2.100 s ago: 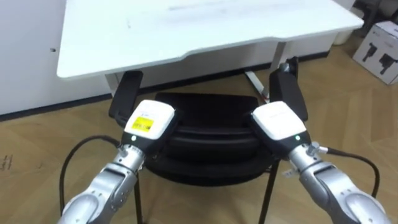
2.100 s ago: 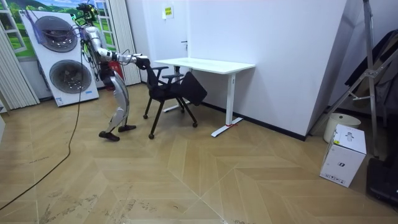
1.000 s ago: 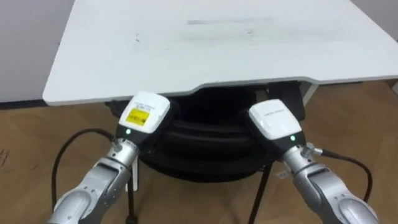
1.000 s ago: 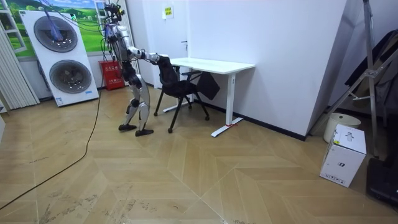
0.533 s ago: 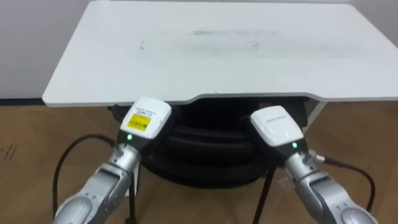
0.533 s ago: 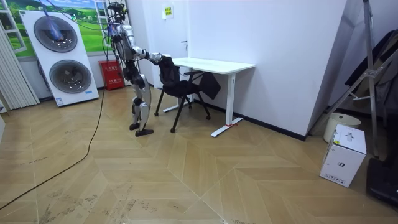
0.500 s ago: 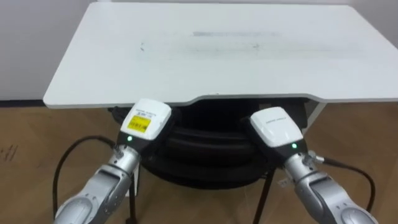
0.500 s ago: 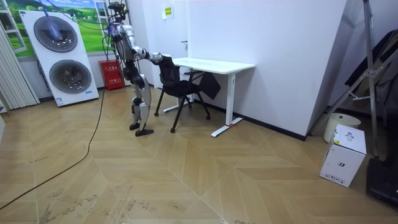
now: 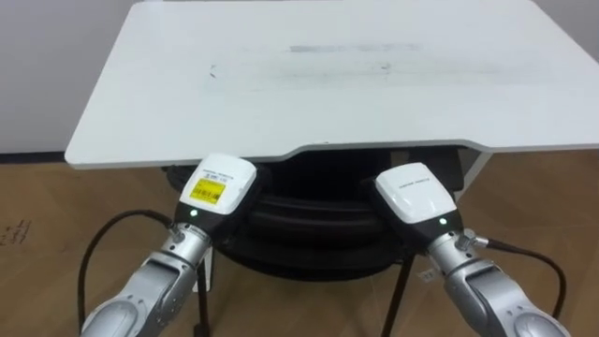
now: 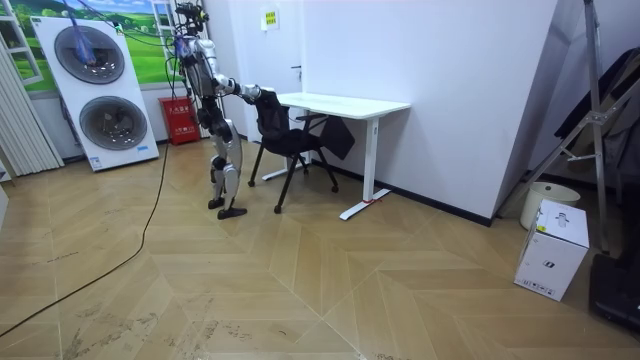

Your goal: Push chair

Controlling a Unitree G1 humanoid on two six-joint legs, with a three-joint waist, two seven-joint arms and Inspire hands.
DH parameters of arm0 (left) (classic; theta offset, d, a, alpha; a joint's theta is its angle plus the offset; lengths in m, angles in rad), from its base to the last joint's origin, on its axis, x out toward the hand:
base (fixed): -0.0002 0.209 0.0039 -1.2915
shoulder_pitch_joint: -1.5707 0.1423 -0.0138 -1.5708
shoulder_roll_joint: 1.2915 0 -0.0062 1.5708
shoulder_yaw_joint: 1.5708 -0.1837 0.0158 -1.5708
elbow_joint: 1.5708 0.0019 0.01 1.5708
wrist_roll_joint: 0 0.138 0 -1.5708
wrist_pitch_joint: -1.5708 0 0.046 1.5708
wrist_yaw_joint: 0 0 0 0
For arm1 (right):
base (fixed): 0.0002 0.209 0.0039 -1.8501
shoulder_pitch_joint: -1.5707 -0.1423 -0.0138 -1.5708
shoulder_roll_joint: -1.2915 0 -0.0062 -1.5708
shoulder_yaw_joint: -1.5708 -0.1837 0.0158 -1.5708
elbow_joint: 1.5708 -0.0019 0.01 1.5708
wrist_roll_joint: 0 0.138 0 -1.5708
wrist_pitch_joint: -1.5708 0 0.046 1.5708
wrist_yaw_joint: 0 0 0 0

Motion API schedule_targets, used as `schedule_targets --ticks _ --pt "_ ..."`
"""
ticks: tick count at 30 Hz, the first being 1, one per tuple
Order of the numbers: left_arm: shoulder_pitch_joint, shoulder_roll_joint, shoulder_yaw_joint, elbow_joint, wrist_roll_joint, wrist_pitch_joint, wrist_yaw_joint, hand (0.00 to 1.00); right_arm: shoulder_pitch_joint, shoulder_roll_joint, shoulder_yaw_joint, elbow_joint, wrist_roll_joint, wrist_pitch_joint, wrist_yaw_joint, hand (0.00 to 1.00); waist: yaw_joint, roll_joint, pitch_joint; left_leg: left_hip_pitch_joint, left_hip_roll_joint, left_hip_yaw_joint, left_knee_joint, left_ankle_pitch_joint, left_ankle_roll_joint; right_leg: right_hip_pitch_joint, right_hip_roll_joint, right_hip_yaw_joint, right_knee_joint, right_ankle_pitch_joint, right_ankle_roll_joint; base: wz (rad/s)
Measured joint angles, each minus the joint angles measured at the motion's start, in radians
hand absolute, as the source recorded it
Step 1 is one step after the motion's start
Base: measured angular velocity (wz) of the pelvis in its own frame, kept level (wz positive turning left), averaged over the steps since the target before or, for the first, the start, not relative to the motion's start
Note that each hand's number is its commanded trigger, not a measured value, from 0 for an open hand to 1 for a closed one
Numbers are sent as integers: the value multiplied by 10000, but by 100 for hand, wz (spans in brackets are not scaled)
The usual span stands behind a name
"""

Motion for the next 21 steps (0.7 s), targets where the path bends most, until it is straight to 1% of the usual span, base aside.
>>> schedule_targets --ticks 4,6,9,11,14,17,18,19,20,21 --pt "43 -203 123 11 -615 3 -101 0 130 20 -32 -192 457 32 195 0 106 -18 -15 242 -22 -10 -431 216 -16 155 17 -14 -203 65 -9 2" --pt "76 -224 156 -60 -910 5 -219 0 147 20 -32 -285 657 67 360 0 111 -20 -17 303 -22 -22 -548 295 -20 222 33 -32 -325 104 -16 5" --pt "224 -240 197 -258 -1810 16 -303 0 146 21 -34 -358 1170 102 492 0 121 1 -38 351 0 -28 -621 330 -29 281 77 -55 -504 185 -31 0" --pt "262 -262 297 -393 -2445 -11 -460 0 146 20 -89 -377 1599 24 517 0 175 3 -37 386 16 -27 -638 331 -29 285 91 -22 -553 235 -48 -10" --pt "232 -285 344 -426 -2893 -62 -728 0 144 16 -197 -359 1754 -27 649 0 223 37 -33 449 15 -47 -672 331 -29 351 94 0 -606 264 -29 -5" --pt "229 -492 885 -541 -3368 2 -1009 0 144 13 -489 -374 1870 -121 827 0 261 65 -16 317 11 -59 -605 330 -28 268 93 -25 -613 309 0 3" --pt "222 -578 1341 -646 -3471 32 -1102 0 142 14 -614 -438 1870 -138 898 0 307 59 -10 225 12 -60 -611 332 -25 138 86 -27 -551 324 -6 0" --pt "222 -599 1807 -832 -3507 71 -1166 0 141 14 -766 -558 1884 -155 1067 0 342 53 -6 91 4 -59 -596 341 -12 -27 69 -22 -453 326 -8 0" --pt "221 -598 2022 -911 -3582 88 -1168 0 141 14 -822 -628 1898 -155 1153 0 342 54 -5 30 -2 -60 -594 361 5 -77 64 -23 -444 332 -4 5" --pt "210 -577 2380 -1012 -3864 108 -1220 0 141 5 -955 -727 1924 -169 1278 0 306 57 11 -69 -11 -70 -584 400 19 -157 64 -18 -451 367 7 8"
